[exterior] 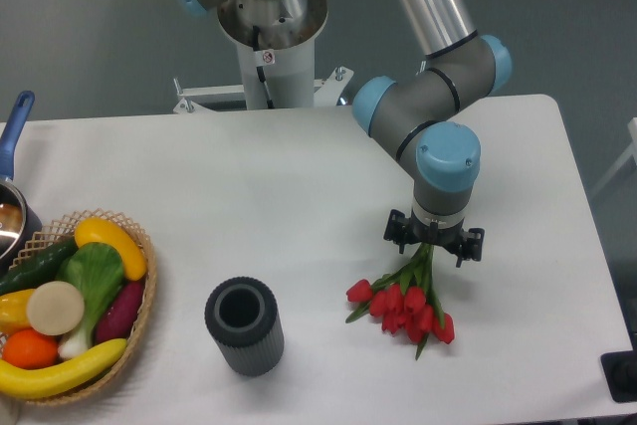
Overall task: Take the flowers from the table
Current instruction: 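Close the gripper on the stems and lift the red tulips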
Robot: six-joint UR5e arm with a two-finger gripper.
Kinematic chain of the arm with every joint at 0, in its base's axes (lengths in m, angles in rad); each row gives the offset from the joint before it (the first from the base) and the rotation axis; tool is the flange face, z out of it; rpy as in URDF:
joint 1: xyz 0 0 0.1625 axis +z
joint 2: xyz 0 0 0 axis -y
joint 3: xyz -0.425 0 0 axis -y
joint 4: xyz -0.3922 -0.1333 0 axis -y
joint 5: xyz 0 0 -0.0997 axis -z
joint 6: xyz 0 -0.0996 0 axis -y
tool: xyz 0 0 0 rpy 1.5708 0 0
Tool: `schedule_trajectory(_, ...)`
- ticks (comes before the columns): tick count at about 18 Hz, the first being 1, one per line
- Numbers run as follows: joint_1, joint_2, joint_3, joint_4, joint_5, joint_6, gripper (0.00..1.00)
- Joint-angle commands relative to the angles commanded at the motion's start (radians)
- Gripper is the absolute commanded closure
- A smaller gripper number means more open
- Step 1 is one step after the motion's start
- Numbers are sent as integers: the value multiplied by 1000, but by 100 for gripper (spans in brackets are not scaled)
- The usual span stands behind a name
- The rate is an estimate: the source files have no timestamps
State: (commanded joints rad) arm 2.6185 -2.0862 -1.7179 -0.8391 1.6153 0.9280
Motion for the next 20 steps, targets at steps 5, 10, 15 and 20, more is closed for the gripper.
schedule_trajectory(5,0,0,-12,-2,-3,0,90)
schedule_trajectory(10,5,34,-17,-8,-12,-12,100)
schedule_trajectory(15,23,104,0,-15,-9,-12,100)
schedule_trajectory(20,55,115,86,-32,-15,-23,100)
